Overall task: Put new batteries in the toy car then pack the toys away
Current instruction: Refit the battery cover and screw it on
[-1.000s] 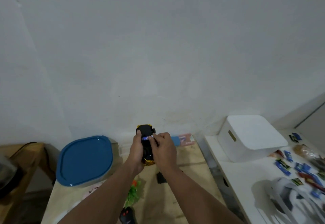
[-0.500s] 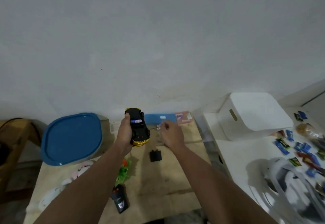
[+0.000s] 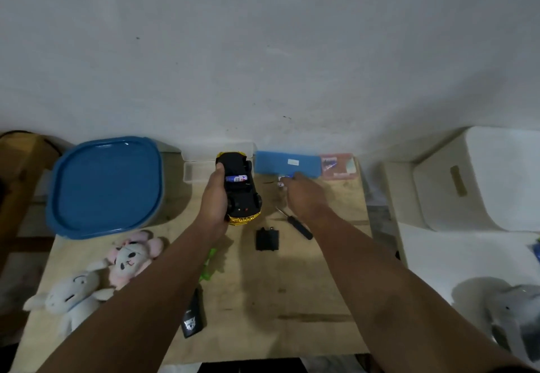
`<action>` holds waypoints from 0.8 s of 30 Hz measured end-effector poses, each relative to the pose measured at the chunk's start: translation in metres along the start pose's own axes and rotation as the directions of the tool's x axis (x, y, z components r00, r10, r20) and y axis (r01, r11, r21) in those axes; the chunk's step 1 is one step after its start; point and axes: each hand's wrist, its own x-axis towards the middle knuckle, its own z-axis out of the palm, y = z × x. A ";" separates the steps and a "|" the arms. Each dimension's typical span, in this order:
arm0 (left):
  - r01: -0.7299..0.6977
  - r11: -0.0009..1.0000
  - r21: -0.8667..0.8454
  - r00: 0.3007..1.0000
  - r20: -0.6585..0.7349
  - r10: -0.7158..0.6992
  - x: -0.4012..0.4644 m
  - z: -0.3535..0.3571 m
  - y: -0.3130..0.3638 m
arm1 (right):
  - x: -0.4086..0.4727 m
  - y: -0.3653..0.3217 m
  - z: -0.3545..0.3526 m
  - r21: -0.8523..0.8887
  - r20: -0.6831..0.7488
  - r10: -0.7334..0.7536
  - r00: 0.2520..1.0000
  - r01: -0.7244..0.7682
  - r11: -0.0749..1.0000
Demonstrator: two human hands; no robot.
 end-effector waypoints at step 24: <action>0.000 0.974 0.227 1.000 0.030 -0.006 -0.055 0.000 0.017 | -0.043 -0.079 -0.084 0.755 -0.410 -0.100 0.907 0.399 0.521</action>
